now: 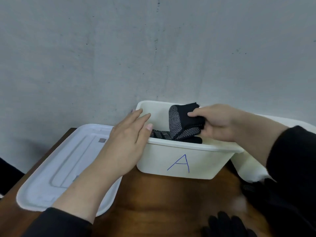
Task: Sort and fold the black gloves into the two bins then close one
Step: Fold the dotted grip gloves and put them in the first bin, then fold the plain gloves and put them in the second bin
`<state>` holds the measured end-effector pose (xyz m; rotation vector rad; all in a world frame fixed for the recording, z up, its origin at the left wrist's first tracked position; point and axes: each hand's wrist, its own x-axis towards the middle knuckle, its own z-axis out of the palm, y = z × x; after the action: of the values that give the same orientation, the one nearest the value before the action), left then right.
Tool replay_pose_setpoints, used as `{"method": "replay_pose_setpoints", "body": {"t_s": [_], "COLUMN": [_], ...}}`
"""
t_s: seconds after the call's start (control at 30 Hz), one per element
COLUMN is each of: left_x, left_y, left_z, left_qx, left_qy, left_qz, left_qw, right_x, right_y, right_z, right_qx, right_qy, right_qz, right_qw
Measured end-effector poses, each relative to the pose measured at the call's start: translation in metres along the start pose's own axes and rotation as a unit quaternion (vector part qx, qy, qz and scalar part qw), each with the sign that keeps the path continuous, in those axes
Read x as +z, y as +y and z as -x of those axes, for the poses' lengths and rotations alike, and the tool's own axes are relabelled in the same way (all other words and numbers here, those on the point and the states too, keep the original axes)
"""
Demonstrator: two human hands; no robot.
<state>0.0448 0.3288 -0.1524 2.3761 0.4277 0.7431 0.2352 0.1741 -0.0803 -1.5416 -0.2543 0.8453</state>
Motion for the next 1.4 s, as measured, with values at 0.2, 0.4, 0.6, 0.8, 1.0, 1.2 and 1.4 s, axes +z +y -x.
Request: {"method": "replay_pose_setpoints", "body": {"t_s": [0.2, 0.4, 0.6, 0.8, 1.0, 1.2, 1.4], "left_x": [-0.008, -0.013, -0.014, -0.015, -0.015, -0.012, 0.0], "left_y": [-0.004, -0.007, -0.006, -0.001, 0.001, 0.003, 0.015], "left_z": [-0.002, -0.003, -0.005, -0.003, -0.003, -0.003, 0.005], "left_qx": [-0.016, -0.02, -0.022, -0.012, -0.016, -0.002, 0.08], "left_qy": [-0.014, -0.044, -0.048, -0.056, -0.053, -0.049, 0.095], "left_qz": [0.035, 0.033, 0.028, -0.015, -0.035, -0.087, -0.084], "left_qw": [0.999, 0.998, 0.998, 0.998, 0.998, 0.995, 0.989], "right_x": [0.051, 0.067, 0.066, 0.061, 0.056, 0.036, 0.015], "right_y": [0.014, 0.014, -0.002, 0.022, -0.007, -0.025, 0.003], "right_z": [-0.039, -0.055, -0.055, -0.059, -0.037, 0.032, 0.12], "right_qx": [0.043, -0.172, -0.252, -0.131, -0.154, -0.293, -0.339], "right_qy": [-0.018, 0.117, -0.134, -0.176, -0.15, 0.017, 0.111], "right_qz": [0.047, 0.739, 0.745, 0.795, 0.768, 0.622, 0.494], "right_qw": [0.998, 0.641, 0.603, 0.566, 0.604, 0.726, 0.793]}}
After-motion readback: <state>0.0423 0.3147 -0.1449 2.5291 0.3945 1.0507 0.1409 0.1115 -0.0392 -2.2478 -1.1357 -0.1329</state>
